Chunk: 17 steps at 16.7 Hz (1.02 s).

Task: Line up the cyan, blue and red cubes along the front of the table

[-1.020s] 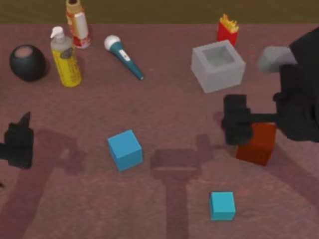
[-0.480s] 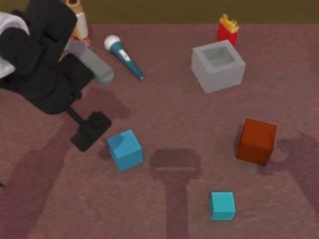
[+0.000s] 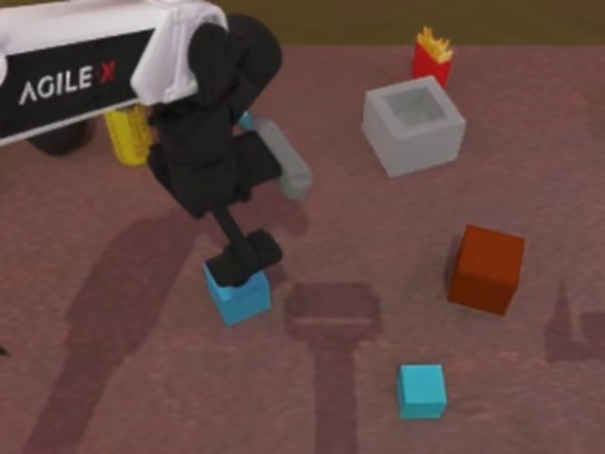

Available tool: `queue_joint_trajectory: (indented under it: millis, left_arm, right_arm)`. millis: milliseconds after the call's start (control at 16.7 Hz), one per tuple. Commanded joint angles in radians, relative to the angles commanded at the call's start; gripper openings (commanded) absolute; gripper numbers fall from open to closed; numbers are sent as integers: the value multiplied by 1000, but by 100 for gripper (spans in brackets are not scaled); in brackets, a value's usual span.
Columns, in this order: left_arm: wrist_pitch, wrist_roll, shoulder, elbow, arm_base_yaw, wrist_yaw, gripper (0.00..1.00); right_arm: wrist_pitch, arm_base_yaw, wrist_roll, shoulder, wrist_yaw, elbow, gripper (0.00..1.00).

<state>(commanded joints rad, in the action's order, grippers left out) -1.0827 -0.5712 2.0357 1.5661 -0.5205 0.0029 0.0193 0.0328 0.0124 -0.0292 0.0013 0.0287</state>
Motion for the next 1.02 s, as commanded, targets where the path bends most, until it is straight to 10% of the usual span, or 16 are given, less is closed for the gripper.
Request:
queue_joint_trajectory:
  millis: [1020]
  left_arm:
    - [281, -13, 158, -139, -8, 0, 100]
  right_arm:
    - [-19, -23, -12, 29, -1, -29, 100]
